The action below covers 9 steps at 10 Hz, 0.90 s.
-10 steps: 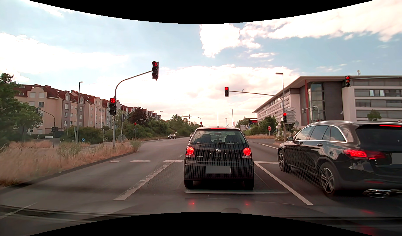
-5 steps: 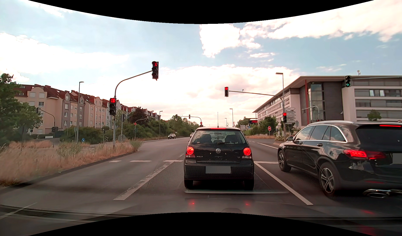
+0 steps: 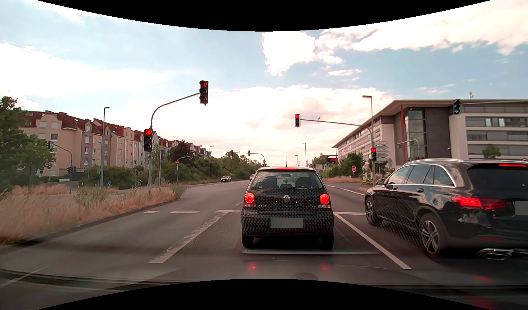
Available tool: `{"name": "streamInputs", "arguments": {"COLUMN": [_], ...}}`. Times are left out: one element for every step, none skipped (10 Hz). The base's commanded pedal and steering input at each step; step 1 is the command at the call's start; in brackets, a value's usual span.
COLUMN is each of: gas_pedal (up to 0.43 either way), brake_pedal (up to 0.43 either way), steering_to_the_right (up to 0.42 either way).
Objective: Follow the waypoints while adhering to traffic rules and regulations
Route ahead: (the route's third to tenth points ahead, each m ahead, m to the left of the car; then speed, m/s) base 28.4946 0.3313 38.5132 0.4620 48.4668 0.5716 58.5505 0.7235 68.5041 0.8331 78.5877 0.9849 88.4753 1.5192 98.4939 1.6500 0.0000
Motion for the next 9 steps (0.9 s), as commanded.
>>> {"name": "streamInputs", "arguments": {"gas_pedal": [0.0, 0.0, 0.0, 0.0, 0.0, 0.0, 0.0, 0.0, 0.0], "brake_pedal": [0.366, 0.366, 0.366, 0.366, 0.366, 0.366, 0.366, 0.366, 0.366], "steering_to_the_right": [-0.003, -0.002, -0.003, -0.002, -0.003, -0.003, -0.002, -0.003, -0.003]}}
